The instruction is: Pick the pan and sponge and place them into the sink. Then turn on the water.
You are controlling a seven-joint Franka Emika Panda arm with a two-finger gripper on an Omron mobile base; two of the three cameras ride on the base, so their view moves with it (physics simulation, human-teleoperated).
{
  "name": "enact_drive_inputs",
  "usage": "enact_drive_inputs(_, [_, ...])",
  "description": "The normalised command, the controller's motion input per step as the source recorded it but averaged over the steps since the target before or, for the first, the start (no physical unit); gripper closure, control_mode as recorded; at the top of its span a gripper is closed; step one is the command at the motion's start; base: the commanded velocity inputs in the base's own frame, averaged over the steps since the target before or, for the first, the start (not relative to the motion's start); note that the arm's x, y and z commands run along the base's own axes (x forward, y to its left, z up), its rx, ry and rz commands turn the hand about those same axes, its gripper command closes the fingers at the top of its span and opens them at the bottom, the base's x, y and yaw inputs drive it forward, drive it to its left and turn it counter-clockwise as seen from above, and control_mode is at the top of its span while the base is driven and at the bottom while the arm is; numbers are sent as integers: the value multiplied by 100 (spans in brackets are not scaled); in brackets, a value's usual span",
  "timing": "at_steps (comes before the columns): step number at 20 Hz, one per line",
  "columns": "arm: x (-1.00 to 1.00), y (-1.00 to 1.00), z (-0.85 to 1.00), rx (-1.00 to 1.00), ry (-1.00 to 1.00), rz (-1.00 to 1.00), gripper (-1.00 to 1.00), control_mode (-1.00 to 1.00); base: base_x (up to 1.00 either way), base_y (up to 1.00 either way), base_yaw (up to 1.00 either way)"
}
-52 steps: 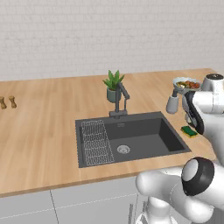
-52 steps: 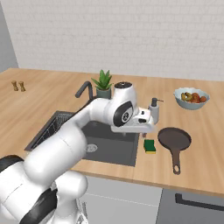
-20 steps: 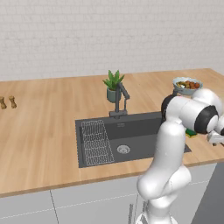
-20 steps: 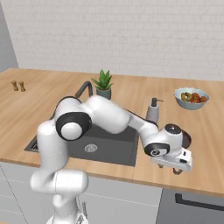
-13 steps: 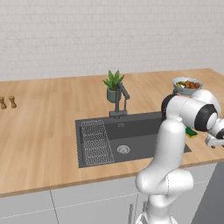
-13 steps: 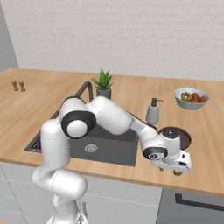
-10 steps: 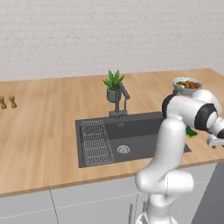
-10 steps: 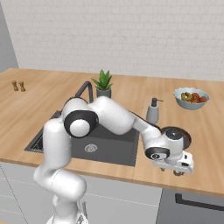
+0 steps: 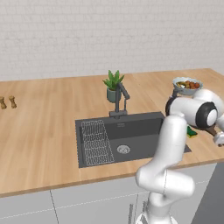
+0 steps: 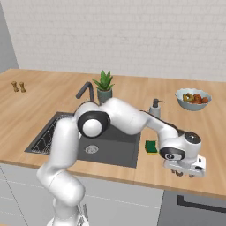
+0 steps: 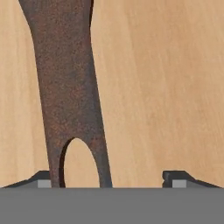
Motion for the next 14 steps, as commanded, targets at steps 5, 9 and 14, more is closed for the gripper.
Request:
enact_drive_inputs(5, [-8,10,1,3,-8,7,100,-100,0,0,0])
enact_drive_inputs(9, [-29,25,17,0,-13,9,100,-100,0,0,0])
enact_drive_inputs(14, [-54,45,68,-3,-24,11,100,-100,0,0,0])
